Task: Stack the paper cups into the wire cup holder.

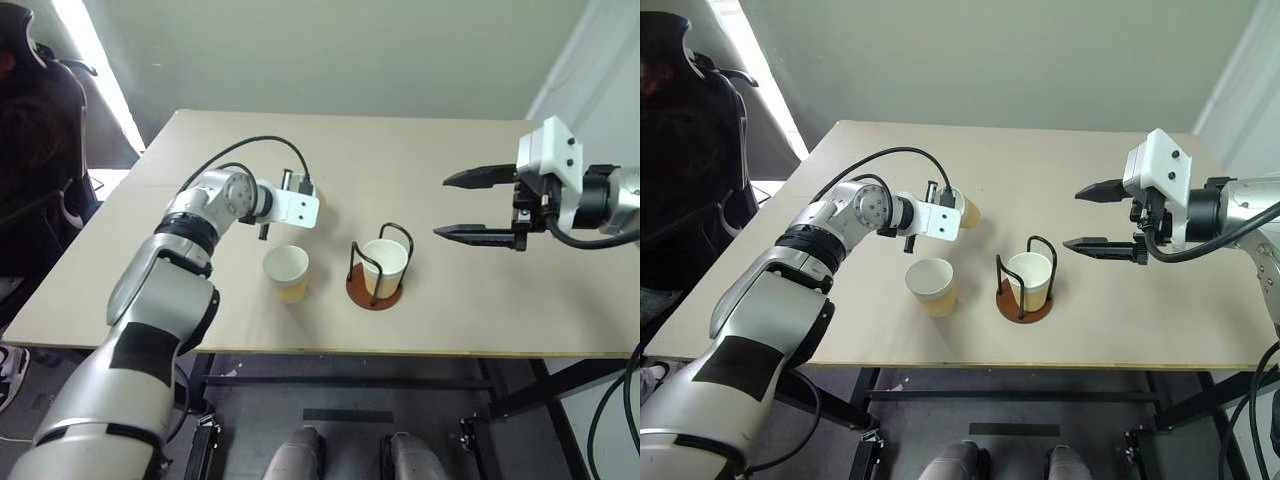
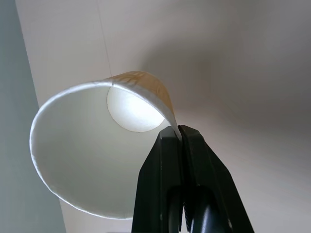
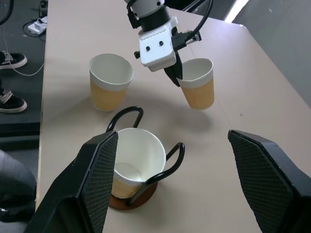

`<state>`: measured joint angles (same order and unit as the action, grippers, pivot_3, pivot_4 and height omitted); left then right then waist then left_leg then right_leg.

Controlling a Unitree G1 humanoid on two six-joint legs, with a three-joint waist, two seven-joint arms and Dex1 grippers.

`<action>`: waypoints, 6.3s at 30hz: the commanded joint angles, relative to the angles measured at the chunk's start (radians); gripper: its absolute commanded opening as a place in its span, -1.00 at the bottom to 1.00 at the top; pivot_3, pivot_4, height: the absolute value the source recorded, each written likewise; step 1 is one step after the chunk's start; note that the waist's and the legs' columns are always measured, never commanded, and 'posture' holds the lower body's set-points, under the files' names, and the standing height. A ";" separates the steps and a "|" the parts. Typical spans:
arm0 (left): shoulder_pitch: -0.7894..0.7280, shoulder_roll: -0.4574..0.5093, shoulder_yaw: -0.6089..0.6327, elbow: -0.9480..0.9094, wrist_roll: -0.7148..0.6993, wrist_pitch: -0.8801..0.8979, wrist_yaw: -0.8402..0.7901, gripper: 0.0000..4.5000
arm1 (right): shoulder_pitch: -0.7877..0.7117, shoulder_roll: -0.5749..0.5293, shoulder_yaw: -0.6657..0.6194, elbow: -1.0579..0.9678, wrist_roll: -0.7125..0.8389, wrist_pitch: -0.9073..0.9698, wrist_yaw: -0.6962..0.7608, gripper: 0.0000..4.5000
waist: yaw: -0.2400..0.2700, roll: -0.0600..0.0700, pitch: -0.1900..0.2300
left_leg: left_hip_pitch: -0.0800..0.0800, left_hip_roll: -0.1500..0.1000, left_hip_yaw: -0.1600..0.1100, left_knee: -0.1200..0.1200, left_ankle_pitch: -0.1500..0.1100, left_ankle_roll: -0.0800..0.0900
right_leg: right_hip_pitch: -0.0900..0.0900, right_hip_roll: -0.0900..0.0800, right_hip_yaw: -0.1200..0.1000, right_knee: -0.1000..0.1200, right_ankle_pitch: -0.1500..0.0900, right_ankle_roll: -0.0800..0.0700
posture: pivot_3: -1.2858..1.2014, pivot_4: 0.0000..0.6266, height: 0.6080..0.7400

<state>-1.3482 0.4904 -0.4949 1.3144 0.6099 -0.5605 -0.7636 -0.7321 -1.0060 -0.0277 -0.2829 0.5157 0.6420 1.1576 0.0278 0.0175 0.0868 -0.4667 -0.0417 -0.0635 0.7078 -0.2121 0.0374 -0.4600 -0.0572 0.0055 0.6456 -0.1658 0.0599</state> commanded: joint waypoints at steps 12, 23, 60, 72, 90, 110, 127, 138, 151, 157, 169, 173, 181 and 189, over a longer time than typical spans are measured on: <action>-0.123 0.013 0.212 -0.087 -0.265 0.013 -0.302 -0.97 | -0.001 -0.051 -0.025 0.008 -0.016 -0.025 0.025 0.63 | -0.011 -0.001 -0.012 | 0.016 0.002 0.009 0.005 -0.008 0.014 | 0.013 0.004 0.000 0.003 0.000 -0.002 | 0.03 -1.00 1.00; -0.135 0.037 0.276 -0.174 -0.414 0.136 -0.660 -0.97 | -0.006 -0.052 -0.021 0.013 -0.002 -0.008 0.040 0.63 | -0.025 -0.002 -0.025 | 0.016 0.002 0.018 0.008 -0.011 0.020 | 0.010 0.006 0.016 0.007 -0.001 0.001 | 0.03 -1.00 1.00; -0.143 0.188 -0.178 -0.572 -1.032 0.542 -0.851 -0.97 | 0.011 0.071 0.018 -0.024 -0.051 0.035 -0.047 0.63 | -0.028 0.003 -0.034 | 0.015 0.003 0.021 0.014 -0.016 0.026 | 0.010 0.002 0.022 0.004 0.001 0.005 | 0.03 -1.00 1.00; -0.185 0.177 -0.334 -0.534 -1.074 0.464 -0.851 -0.97 | 0.082 0.085 -0.016 -0.110 -0.028 0.068 -0.127 0.63 | -0.024 0.003 -0.035 | 0.015 0.003 0.021 0.014 -0.016 0.026 | 0.012 0.000 0.025 0.000 0.002 0.008 | 0.03 -1.00 1.00; -0.197 0.109 -0.390 -0.442 -1.040 0.350 -0.851 -0.97 | 0.139 0.094 -0.047 -0.207 0.032 0.121 -0.224 0.63 | -0.015 0.004 0.007 | 0.013 0.004 0.015 0.008 -0.015 0.019 | 0.017 -0.002 0.027 -0.017 0.004 0.018 | 0.03 -0.52 1.00; -0.192 0.048 -0.397 -0.450 -1.047 0.345 -0.851 -0.97 | 0.156 0.078 -0.066 -0.216 0.047 0.126 -0.251 0.63 | 0.005 0.005 0.024 | 0.003 0.004 0.014 0.006 -0.028 0.013 | 0.014 -0.004 0.026 -0.036 0.008 0.032 | 0.03 -0.52 1.00; -0.182 0.020 -0.427 -0.409 -0.968 0.221 -0.851 -0.44 | 0.157 0.077 -0.068 -0.211 0.042 0.118 -0.251 0.63 | 0.006 0.004 0.031 | 0.004 0.004 0.014 0.006 -0.029 0.012 | 0.015 -0.004 0.027 -0.036 0.008 0.032 | 0.03 -0.52 1.00; -0.182 -0.054 -0.268 -0.297 -0.838 0.128 -0.851 0.98 | 0.153 0.073 -0.065 -0.201 0.036 0.111 -0.246 0.63 | 0.005 0.004 0.035 | 0.003 0.004 0.014 0.005 -0.031 0.013 | 0.014 -0.004 0.027 -0.037 0.007 0.032 | 0.03 -0.52 1.00; -0.228 -0.103 0.020 -0.188 -0.699 0.139 -0.748 0.98 | 0.135 0.065 -0.062 -0.179 0.035 0.105 -0.233 0.63 | 0.006 0.004 0.036 | -0.004 0.004 0.014 0.005 -0.031 0.013 | 0.007 -0.004 0.027 -0.037 0.008 0.032 | 0.03 -0.52 1.00; -0.217 -0.064 0.063 -0.186 -0.631 0.134 -0.815 0.98 | 0.116 0.059 -0.052 -0.163 0.034 0.103 -0.217 0.63 | 0.006 0.004 0.036 | -0.004 0.004 0.014 0.005 -0.030 0.013 | 0.007 -0.004 0.027 -0.036 0.008 0.032 | 0.03 -0.52 1.00; -0.251 -0.044 0.149 -0.196 -0.663 0.222 -0.843 0.98 | 0.076 0.055 -0.068 -0.136 0.065 0.123 -0.188 0.63 | 0.007 0.004 0.036 | -0.004 0.004 0.014 0.005 -0.030 0.013 | 0.006 -0.004 0.026 -0.036 0.008 0.032 | 0.03 -0.52 1.00; -0.305 -0.027 0.218 -0.184 -0.663 0.258 -0.828 0.98 | 0.071 0.044 -0.082 -0.146 0.093 0.138 -0.186 0.63 | 0.007 0.004 0.036 | -0.005 0.004 0.014 0.005 -0.030 0.013 | 0.005 -0.003 0.026 -0.036 0.007 0.032 | 0.03 -0.52 1.00; -0.283 0.110 0.183 -0.378 -0.829 0.486 -0.851 0.98 | 0.078 0.025 -0.104 -0.179 0.170 0.178 -0.177 0.63 | -0.001 0.005 0.037 | -0.004 0.006 0.016 0.001 -0.030 0.012 | 0.004 -0.003 0.027 -0.037 0.006 0.031 | 0.03 -0.52 1.00; -0.074 0.356 0.007 -0.805 -1.066 0.707 -0.851 0.98 | 0.073 0.018 -0.094 -0.185 0.201 0.180 -0.159 0.63 | -0.001 0.006 0.037 | -0.003 0.010 0.014 -0.001 -0.027 0.007 | 0.002 0.000 0.025 -0.035 0.005 0.026 | 0.03 -0.52 1.00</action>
<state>-1.4068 0.8269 -0.4898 0.5856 -0.4078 0.1098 -1.5844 -0.6414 -0.9742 -0.0956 -0.4491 0.7041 0.8349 0.9894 0.0266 0.0233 0.1243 -0.4701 -0.0302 -0.0507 0.7067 -0.2384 0.0437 -0.4576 -0.0579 0.0310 0.6108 -0.1608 0.0856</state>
